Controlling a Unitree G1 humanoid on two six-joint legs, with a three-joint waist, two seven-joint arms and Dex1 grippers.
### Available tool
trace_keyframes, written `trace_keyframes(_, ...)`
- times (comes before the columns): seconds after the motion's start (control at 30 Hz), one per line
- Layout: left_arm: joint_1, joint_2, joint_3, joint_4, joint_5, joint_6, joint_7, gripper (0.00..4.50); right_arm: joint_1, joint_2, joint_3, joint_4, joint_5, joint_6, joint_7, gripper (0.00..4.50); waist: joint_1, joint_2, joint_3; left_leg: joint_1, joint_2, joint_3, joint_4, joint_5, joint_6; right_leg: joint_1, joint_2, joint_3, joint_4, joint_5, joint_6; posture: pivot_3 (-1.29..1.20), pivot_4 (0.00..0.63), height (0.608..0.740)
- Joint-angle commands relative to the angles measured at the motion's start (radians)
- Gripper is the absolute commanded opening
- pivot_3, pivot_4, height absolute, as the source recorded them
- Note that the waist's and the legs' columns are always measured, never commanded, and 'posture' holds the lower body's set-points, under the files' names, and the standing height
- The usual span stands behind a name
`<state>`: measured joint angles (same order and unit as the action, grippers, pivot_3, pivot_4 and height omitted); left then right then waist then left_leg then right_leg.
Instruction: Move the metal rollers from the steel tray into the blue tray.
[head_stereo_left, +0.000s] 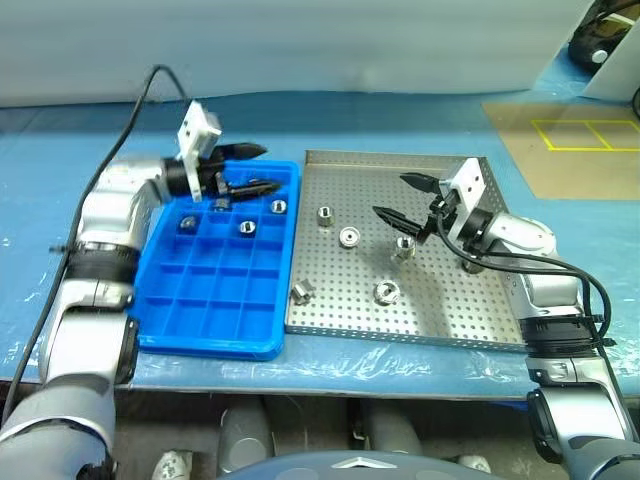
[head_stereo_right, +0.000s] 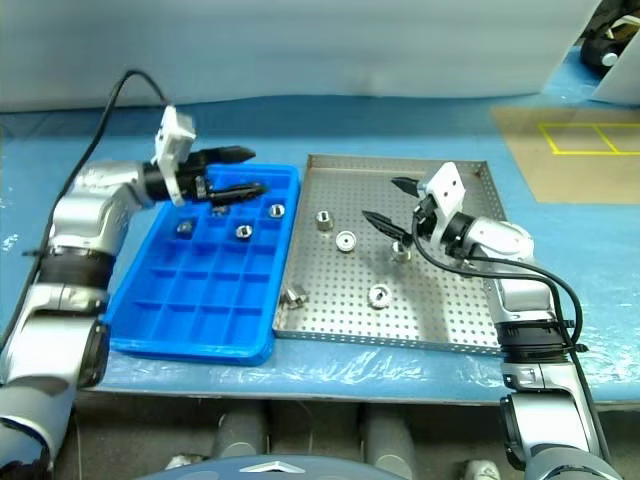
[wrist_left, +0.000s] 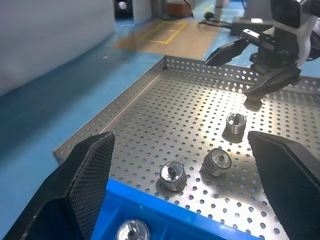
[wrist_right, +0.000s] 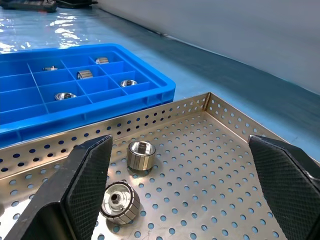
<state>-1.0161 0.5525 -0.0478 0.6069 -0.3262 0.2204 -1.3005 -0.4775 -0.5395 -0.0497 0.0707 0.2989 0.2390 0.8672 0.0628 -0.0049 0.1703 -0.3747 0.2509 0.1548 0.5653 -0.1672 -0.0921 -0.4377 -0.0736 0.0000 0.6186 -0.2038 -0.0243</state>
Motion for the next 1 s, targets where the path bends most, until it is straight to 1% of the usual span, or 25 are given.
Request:
trace_keyframes(0.03,-0.166,-0.054,-0.056,0.240,0.086,-0.127,-0.106,4.50,0.014,0.000,-0.025,-0.055,0.007,-0.013,-0.031,4.48,0.001,0.000,0.000,0.000,-0.001,0.000,0.000,0.000,0.000,0.000,0.000,0.001,0.000,0.000,0.000,-0.17,0.150,0.740)
trace_keyframes(0.13,-0.257,-0.112,-0.087,0.421,0.155,-0.227,-0.158,4.50,0.063,-0.004,-0.042,-0.111,0.014,0.001,-0.060,4.48,-0.002,0.000,0.000,0.000,-0.002,0.000,0.000,-0.001,0.002,0.001,0.000,0.002,-0.002,0.000,0.000,-0.23,0.150,0.740)
trace_keyframes(0.2,-0.297,-0.148,-0.105,0.509,0.197,-0.274,-0.195,4.50,0.103,-0.014,-0.061,-0.154,0.020,0.016,-0.081,4.48,-0.008,0.000,0.000,0.000,-0.002,0.000,-0.001,-0.002,0.003,0.001,0.000,0.002,-0.003,0.001,0.002,-0.27,0.150,0.740)
trace_keyframes(0.27,-0.317,-0.176,-0.136,0.574,0.255,-0.331,-0.219,4.50,0.145,-0.028,-0.086,-0.200,0.025,0.033,-0.101,4.48,-0.016,0.000,0.000,-0.002,-0.002,-0.001,-0.001,-0.002,0.004,0.001,0.000,0.002,-0.004,0.002,0.004,-0.32,0.150,0.740)
trace_keyframes(0.37,-0.333,-0.213,-0.190,0.644,0.353,-0.418,-0.215,4.50,0.197,-0.047,-0.126,-0.265,0.035,0.059,-0.131,4.48,-0.025,0.000,0.000,-0.004,-0.003,-0.001,-0.001,-0.003,0.006,0.001,0.000,0.002,-0.011,0.005,0.008,-0.37,0.150,0.740)
trace_keyframes(0.5,-0.340,-0.291,-0.262,0.699,0.481,-0.497,-0.154,4.50,0.300,-0.061,-0.178,-0.399,0.062,0.117,-0.176,4.48,-0.030,-0.001,0.000,-0.003,-0.005,-0.001,0.000,-0.004,0.008,0.004,-0.001,0.004,-0.013,0.005,0.008,-0.46,0.150,0.740)
trace_keyframes(0.6,-0.335,-0.309,-0.301,0.718,0.558,-0.555,-0.107,4.50,0.353,-0.062,-0.196,-0.480,0.076,0.160,-0.205,4.48,-0.041,-0.001,0.000,0.000,-0.006,-0.001,0.000,-0.005,0.009,0.008,-0.002,0.005,-0.014,0.004,0.008,-0.52,0.150,0.740)
trace_keyframes(0.7,-0.335,-0.333,-0.338,0.739,0.640,-0.575,0.013,4.50,0.403,-0.061,-0.211,-0.583,0.094,0.203,-0.240,4.48,-0.055,-0.001,0.000,0.000,-0.006,0.000,0.002,-0.006,0.010,0.009,-0.002,0.005,-0.014,0.004,0.008,-0.56,0.150,0.740)
trace_keyframes(0.77,-0.335,-0.336,-0.341,0.746,0.665,-0.582,0.054,4.50,0.408,-0.062,-0.201,-0.639,0.109,0.227,-0.251,4.48,-0.074,-0.001,0.000,0.000,-0.006,0.000,0.003,-0.006,0.011,0.009,-0.002,0.006,-0.014,0.005,0.009,-0.58,0.150,0.740)
trace_keyframes(0.83,-0.342,-0.333,-0.331,0.752,0.676,-0.578,0.067,4.50,0.382,-0.084,-0.172,-0.700,0.184,0.278,-0.206,4.48,-0.089,-0.001,0.001,0.000,-0.006,0.000,0.004,-0.006,0.011,0.009,-0.002,0.006,-0.014,0.005,0.010,-0.59,0.150,0.740)
trace_keyframes(0.9,-0.347,-0.327,-0.318,0.757,0.680,-0.566,0.075,4.50,0.360,-0.127,-0.141,-0.733,0.276,0.344,-0.129,4.48,-0.100,-0.001,0.001,0.000,-0.006,0.000,0.005,-0.007,0.012,0.009,-0.002,0.006,-0.014,0.005,0.010,-0.59,0.150,0.740)
trace_keyframes(1.0,-0.343,-0.318,-0.313,0.761,0.693,-0.554,0.106,4.50,0.325,-0.195,-0.104,-0.723,0.323,0.392,-0.056,4.48,-0.105,-0.001,0.001,0.001,-0.006,-0.001,0.006,-0.009,0.016,0.009,-0.002,0.006,-0.014,0.005,0.010,-0.58,0.150,0.740)
